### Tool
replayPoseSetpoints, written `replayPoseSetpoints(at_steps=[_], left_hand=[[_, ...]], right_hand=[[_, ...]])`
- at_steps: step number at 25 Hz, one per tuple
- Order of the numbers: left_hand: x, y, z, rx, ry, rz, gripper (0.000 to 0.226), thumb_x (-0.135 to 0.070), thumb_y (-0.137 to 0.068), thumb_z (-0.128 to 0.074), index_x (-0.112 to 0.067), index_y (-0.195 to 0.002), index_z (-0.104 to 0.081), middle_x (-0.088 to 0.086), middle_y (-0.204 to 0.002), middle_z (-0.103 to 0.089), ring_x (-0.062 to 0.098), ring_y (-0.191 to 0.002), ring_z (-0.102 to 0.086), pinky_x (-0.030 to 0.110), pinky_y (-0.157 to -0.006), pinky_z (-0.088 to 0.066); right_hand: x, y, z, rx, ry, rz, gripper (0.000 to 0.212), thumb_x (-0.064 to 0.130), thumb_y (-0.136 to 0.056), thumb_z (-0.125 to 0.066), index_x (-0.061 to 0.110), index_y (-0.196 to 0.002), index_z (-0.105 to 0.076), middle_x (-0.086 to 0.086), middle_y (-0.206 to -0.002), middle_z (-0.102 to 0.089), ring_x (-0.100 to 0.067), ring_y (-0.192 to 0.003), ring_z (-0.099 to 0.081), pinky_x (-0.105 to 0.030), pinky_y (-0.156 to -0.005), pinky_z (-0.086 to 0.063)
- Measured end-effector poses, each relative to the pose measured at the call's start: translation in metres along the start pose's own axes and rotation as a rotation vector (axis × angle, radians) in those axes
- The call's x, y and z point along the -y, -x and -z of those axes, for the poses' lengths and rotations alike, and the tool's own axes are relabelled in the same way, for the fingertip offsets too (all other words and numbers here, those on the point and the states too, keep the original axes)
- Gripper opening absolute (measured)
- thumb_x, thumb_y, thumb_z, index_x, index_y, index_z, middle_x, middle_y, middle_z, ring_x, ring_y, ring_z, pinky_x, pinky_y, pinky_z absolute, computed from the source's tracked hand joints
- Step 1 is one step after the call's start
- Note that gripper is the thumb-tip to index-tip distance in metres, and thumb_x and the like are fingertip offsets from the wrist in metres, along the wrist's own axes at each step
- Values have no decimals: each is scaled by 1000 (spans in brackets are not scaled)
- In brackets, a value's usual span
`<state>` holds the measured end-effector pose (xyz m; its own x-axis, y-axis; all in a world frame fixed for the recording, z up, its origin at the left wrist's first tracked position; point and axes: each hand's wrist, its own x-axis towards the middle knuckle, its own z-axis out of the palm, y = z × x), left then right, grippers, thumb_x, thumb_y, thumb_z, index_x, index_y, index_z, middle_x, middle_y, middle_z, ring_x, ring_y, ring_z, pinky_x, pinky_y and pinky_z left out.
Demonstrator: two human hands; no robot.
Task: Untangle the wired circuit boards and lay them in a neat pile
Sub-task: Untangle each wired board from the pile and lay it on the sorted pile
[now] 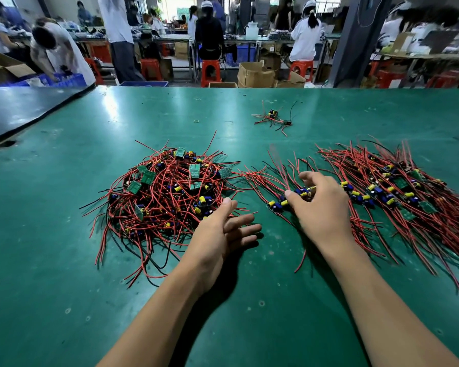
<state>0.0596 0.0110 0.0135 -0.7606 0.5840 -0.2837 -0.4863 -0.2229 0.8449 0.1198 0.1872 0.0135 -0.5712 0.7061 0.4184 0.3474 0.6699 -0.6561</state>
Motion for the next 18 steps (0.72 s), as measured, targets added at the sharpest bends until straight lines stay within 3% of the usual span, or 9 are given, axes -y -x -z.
replayPoseSetpoints(at_steps=[2,5,7,10,12,14,16,18], left_hand=[[-1,0,0,-5,-7,9,27,-38,-102,-41,-17,-112,-56,21,-113,-68,34,-96,-71,38,-79,-59],[-1,0,0,3,-7,19,35,-36,-103,-39,-10,-118,-56,23,-112,-68,33,-94,-71,39,-81,-58],[0,0,-1,18,8,11,39,-34,-104,-37,-4,-121,-56,21,-104,-72,26,-85,-73,36,-76,-60],[2,-1,-1,44,33,-12,40,-32,-105,-36,-2,-121,-57,11,-89,-76,16,-74,-74,25,-61,-59],[2,-2,-2,31,37,-9,41,-32,-105,-36,-2,-123,-57,16,-98,-74,16,-74,-73,25,-63,-59],[1,-2,-2,18,28,-9,41,-32,-105,-35,-2,-122,-57,16,-94,-73,15,-70,-71,25,-62,-59],[1,-1,-3,20,16,-10,39,-32,-106,-34,-5,-113,-61,7,-77,-72,12,-63,-68,24,-61,-57],[0,-1,-2,-21,9,-18,37,-32,-105,-36,-6,-108,-63,9,-83,-72,16,-72,-68,29,-71,-58]], right_hand=[[6,5,-6,7,7,97,33,24,-84,-76,15,-115,-69,-7,-111,-66,-26,-104,-58,-37,-97,-46],[21,20,-21,112,-118,256,20,19,-86,-74,16,-106,-73,0,-101,-66,-14,-87,-59,-25,-88,-46],[25,31,-32,177,-167,258,17,16,-88,-70,16,-105,-74,2,-101,-66,-10,-86,-59,-19,-86,-44],[29,40,-46,174,-219,202,16,17,-94,-63,13,-106,-73,-1,-106,-67,-12,-97,-60,-25,-92,-45],[34,39,-52,95,-239,188,19,22,-99,-56,13,-104,-72,-3,-104,-67,-17,-98,-60,-31,-91,-46],[43,30,-57,53,-238,146,24,28,-102,-52,14,-105,-71,-5,-105,-66,-22,-100,-60,-34,-89,-46],[53,16,-63,63,-179,134,23,27,-101,-53,15,-111,-70,-6,-111,-64,-25,-106,-58,-35,-93,-45],[65,-4,-74,163,-87,194,28,18,-97,-56,14,-124,-65,-8,-124,-60,-26,-117,-54,-34,-102,-41]])
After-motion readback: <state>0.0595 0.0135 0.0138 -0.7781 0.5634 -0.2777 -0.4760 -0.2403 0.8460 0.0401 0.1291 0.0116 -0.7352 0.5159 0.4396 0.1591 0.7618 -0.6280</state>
